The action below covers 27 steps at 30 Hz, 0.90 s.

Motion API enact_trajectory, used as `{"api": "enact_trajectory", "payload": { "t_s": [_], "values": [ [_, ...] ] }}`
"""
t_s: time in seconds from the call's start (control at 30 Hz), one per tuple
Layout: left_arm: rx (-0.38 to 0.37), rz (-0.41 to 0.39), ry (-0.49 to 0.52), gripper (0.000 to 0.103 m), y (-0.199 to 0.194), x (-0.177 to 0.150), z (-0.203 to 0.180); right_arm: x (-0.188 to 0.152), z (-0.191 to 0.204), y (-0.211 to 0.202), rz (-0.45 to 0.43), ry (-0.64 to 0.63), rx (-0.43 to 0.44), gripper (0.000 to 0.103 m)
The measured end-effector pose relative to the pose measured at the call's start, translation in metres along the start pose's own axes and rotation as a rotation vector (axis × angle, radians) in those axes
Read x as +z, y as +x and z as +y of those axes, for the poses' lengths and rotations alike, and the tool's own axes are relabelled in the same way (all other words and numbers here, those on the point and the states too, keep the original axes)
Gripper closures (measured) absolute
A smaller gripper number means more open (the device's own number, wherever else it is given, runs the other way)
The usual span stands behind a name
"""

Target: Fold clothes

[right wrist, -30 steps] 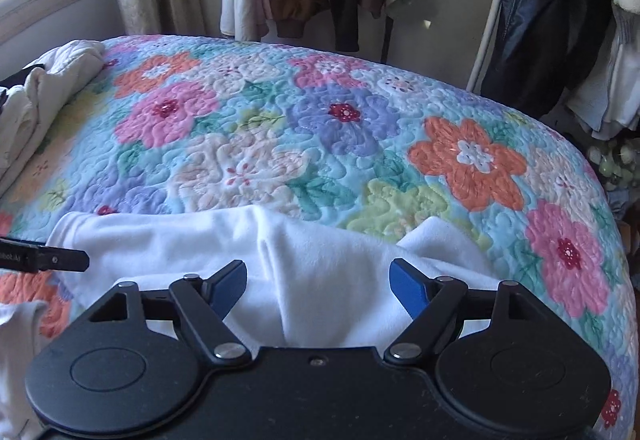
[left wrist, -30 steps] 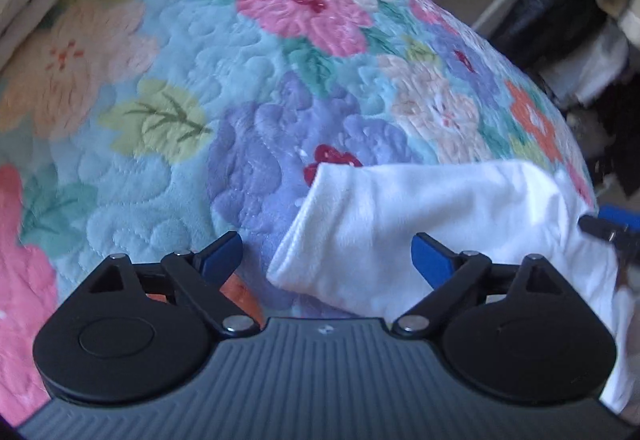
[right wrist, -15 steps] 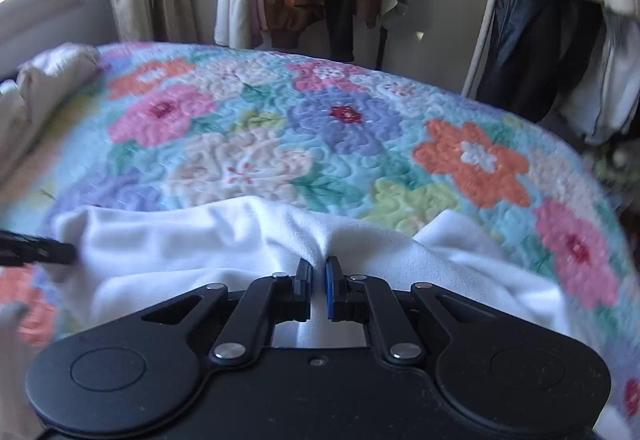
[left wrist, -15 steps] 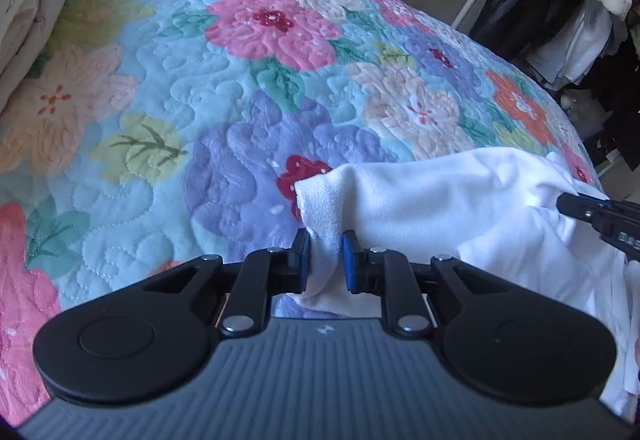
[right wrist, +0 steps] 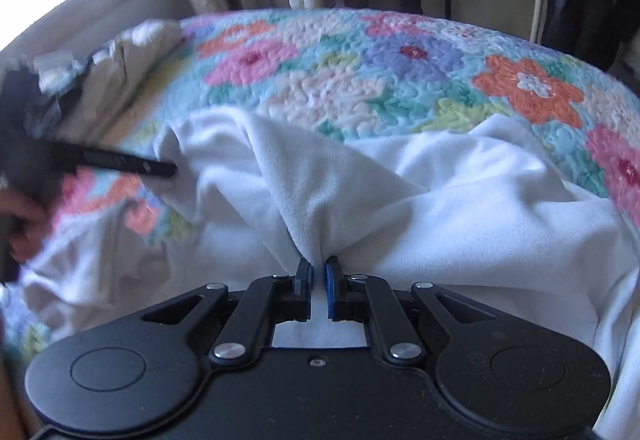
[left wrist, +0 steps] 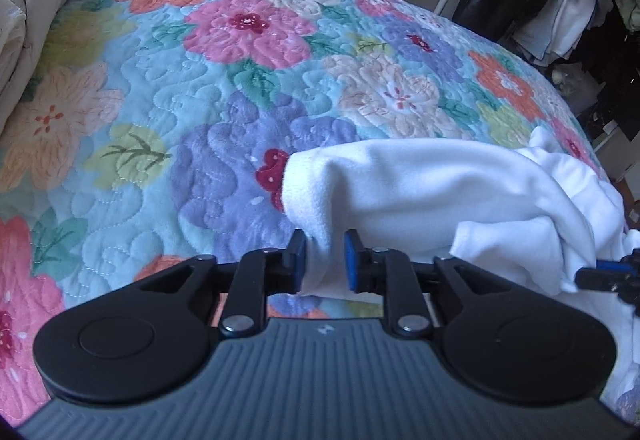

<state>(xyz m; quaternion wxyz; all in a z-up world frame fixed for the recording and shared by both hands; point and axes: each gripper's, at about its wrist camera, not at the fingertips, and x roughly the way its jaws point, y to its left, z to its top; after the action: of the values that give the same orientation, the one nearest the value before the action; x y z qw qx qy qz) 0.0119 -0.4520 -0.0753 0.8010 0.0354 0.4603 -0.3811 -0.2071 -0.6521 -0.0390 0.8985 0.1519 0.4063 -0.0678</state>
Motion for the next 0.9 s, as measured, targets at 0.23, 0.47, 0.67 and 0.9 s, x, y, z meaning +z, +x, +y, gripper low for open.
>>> {"api": "enact_trajectory", "payload": {
  "t_s": [0.23, 0.47, 0.67, 0.9],
  "values": [
    [-0.028, 0.039, 0.018, 0.076, 0.017, 0.001, -0.008, 0.051, -0.044, -0.025, -0.058, 0.054, -0.172, 0.030],
    [-0.025, 0.024, 0.065, 0.093, 0.022, 0.007, -0.008, 0.082, -0.097, 0.029, 0.123, -0.004, -0.280, 0.030],
    [0.028, -0.048, 0.093, 0.097, 0.026, 0.033, -0.006, 0.067, -0.090, 0.079, 0.216, -0.099, -0.314, 0.090],
    [0.103, -0.249, 0.157, 0.097, -0.010, 0.109, -0.010, 0.106, -0.067, 0.022, -0.164, -0.116, -0.471, 0.095]
  ]
}}
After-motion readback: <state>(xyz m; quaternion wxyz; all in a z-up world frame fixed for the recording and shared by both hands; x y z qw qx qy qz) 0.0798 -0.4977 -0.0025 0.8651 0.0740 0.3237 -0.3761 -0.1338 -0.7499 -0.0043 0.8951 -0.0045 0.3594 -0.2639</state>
